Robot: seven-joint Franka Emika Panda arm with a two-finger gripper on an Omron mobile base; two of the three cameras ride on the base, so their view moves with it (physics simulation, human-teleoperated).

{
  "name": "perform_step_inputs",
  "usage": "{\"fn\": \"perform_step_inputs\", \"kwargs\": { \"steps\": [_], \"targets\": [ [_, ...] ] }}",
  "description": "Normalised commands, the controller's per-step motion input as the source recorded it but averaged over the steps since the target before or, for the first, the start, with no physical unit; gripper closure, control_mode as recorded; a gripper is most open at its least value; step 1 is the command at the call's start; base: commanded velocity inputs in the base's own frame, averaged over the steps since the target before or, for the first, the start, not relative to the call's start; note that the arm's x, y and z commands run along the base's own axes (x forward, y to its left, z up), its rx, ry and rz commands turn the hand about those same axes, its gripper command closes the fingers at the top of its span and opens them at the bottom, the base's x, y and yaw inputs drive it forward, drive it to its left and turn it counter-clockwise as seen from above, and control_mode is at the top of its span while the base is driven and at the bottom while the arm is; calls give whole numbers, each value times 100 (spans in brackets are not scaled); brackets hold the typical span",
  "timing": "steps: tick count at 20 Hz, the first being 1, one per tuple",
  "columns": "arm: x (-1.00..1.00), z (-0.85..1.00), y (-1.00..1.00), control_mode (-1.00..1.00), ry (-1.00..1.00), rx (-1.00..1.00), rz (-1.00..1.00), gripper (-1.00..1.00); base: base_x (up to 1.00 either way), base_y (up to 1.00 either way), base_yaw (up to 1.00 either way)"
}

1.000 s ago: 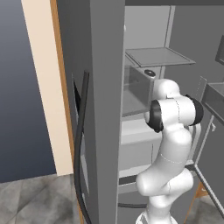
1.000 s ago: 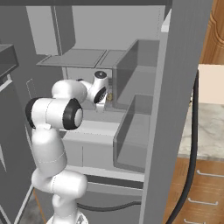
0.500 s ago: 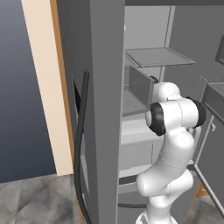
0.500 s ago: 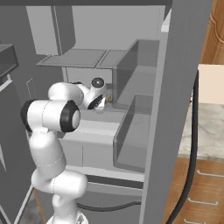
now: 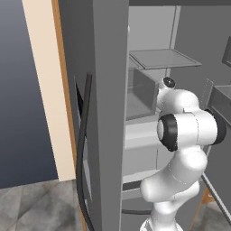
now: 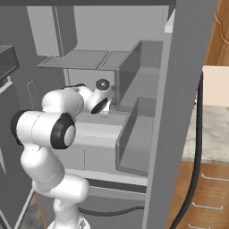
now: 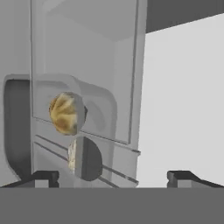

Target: Place two dumplings into each of the tupperware containers and then place the containers in the fridge.

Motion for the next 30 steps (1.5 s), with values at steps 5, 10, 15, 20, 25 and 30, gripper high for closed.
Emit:
{"fn": "perform_step_inputs", "kwargs": {
  "steps": [5,10,15,20,25,30],
  "targets": [
    [-38,36,0,-100,34,0,-1,-100,0,0,0],
    [-55,6,0,-100,35,0,0,-100,0,0,0],
    [-60,-4,2,-100,21,-11,16,-100,0,0,0],
    [-80,-1,3,-100,0,-8,28,-100,0,0,0],
    [-41,0,15,-100,1,-4,56,-100,0,0,0],
    [-12,-2,1,-100,3,-2,63,-100,0,0,0]
  ]
}}
